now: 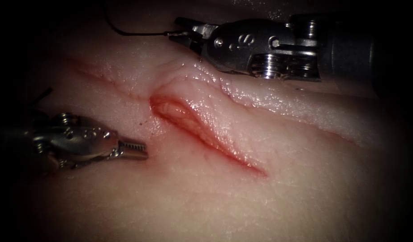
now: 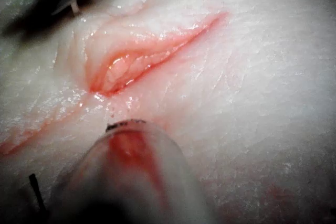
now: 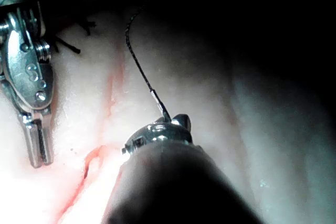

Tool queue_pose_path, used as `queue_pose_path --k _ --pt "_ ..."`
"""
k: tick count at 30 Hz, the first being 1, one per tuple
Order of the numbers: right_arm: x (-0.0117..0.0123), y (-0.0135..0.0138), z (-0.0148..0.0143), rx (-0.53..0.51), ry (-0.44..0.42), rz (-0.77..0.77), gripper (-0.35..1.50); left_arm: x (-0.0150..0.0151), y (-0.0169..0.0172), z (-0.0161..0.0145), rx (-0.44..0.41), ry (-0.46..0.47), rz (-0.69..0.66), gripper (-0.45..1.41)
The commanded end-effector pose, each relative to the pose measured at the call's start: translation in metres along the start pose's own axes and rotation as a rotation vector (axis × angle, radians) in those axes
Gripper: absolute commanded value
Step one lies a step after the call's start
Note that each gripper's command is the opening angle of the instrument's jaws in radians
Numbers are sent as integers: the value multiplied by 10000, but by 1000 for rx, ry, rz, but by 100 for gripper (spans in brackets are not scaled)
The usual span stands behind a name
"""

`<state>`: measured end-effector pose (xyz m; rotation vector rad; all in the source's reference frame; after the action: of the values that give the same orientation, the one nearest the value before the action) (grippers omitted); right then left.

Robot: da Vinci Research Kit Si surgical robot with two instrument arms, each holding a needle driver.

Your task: Wound Closure

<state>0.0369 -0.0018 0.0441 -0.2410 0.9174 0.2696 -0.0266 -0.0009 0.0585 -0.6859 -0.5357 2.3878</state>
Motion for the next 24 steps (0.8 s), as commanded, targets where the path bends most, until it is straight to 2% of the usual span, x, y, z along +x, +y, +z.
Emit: queue_pose_path --k 1,11,24 --pt "3 0 8 -5 9 -12 -35 -1 2 8 -1 0 -1 7" --pt "6 5 7 -15 27 -110 -35 -1 2 8 0 -6 -2 7" --pt "9 8 4 -22 38 -157 -35 -1 3 8 0 -9 -2 7"
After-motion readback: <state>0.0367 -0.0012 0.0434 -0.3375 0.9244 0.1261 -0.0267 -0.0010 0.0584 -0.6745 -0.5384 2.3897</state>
